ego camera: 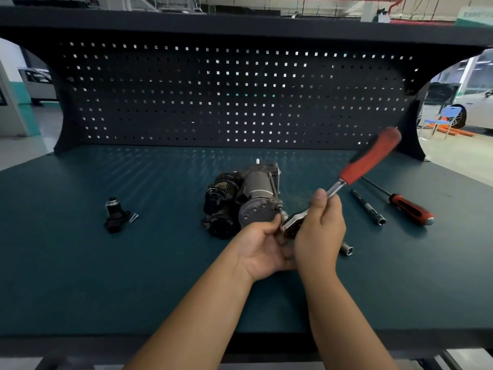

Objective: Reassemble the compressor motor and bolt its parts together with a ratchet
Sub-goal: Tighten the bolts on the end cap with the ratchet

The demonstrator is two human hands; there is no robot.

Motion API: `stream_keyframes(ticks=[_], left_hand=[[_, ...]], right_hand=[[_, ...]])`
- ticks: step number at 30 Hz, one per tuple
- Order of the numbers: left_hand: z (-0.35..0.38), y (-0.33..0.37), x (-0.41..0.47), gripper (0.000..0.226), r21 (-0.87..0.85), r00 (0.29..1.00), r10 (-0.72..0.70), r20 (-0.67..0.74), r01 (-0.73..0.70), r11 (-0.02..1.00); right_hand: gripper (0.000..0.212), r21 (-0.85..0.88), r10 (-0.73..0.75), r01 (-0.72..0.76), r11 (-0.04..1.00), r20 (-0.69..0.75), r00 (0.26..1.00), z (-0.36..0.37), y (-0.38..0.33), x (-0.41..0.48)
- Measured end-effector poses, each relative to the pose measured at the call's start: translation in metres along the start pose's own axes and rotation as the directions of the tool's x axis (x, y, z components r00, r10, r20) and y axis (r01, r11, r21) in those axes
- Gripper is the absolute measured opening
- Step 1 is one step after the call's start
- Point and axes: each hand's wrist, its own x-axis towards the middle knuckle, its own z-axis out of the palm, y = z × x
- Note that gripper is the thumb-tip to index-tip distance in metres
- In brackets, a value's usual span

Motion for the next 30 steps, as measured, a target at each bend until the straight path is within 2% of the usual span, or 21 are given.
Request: stream_keyframes(ticks=[2,4,7,9,10,12,13,15,18,20,23,25,27,29,30], left_hand=[[-0.003,0.001,0.001,0.029,-0.039,1.0,0.014,-0.028,-0.015,0.999],[-0.003,0.002,0.001,0.023,-0.043,0.999,0.031,-0.037,-0.032,0.999],[0.001,0.002,-0.001,0.02,-0.079,1.0,0.02,0.02,-0.018,0.997],[0.002,0.002,-0.001,0.026,-0.134,0.999,0.017,0.042,-0.011,0.991],[0.001,0.001,-0.001,0.025,-0.13,0.998,0.03,0.055,-0.023,0.991],[0.0,0.001,0.001,0.022,-0.118,0.997,0.06,0.042,-0.054,0.991],[-0.001,0.001,0.002,0.024,-0.119,0.998,0.063,0.016,-0.06,0.991],[-0.001,0.0,0.004,0.032,-0.086,0.999,0.047,0.008,-0.046,0.995],[0.001,-0.002,0.003,0.034,-0.011,0.999,0.042,0.021,-0.041,0.999],[0.002,-0.002,0.003,0.031,-0.01,0.998,0.056,0.015,-0.056,0.998],[0.001,0.0,0.001,0.024,-0.078,0.997,0.071,-0.017,-0.072,0.994],[0.0,-0.001,0.002,0.018,-0.089,0.995,0.078,-0.054,-0.083,0.993],[-0.001,-0.001,0.002,0.015,-0.075,0.994,0.082,-0.075,-0.088,0.993],[0.001,0.0,0.001,0.012,-0.088,0.997,0.072,-0.036,-0.075,0.993],[0.002,0.0,0.0,0.013,-0.101,0.998,0.066,-0.015,-0.067,0.993]], right_hand=[[0.032,-0.061,-0.162,0.167,0.984,0.08,0.984,0.003,-0.004,-0.007],[0.027,-0.12,-0.321,0.343,0.932,0.169,0.932,0.005,-0.009,-0.01],[0.036,-0.226,-0.513,0.576,0.786,0.281,0.811,0.009,-0.013,-0.014],[0.039,-0.288,-0.575,0.642,0.711,0.288,0.766,0.012,-0.013,-0.018],[0.037,-0.272,-0.561,0.618,0.737,0.265,0.785,0.013,-0.012,-0.019],[0.026,-0.146,-0.433,0.458,0.877,0.176,0.884,0.012,-0.011,-0.017],[0.019,-0.07,-0.33,0.339,0.938,0.117,0.937,0.01,-0.009,-0.014],[0.025,0.05,-0.082,0.083,0.995,-0.01,0.997,0.004,-0.004,-0.006],[0.029,0.137,0.168,-0.15,0.979,-0.128,0.977,-0.001,0.004,0.004],[0.028,0.131,0.181,-0.164,0.978,-0.13,0.975,0.0,0.004,0.004],[0.026,0.079,-0.015,0.02,0.997,-0.066,0.998,0.002,-0.002,-0.004],[0.021,0.013,-0.192,0.191,0.981,0.042,0.981,0.002,-0.006,-0.008],[0.012,-0.058,-0.371,0.383,0.922,0.149,0.917,0.004,-0.007,-0.012],[0.028,-0.149,-0.494,0.527,0.837,0.211,0.844,0.008,-0.009,-0.016],[0.032,-0.161,-0.507,0.541,0.825,0.211,0.836,0.01,-0.009,-0.017]])
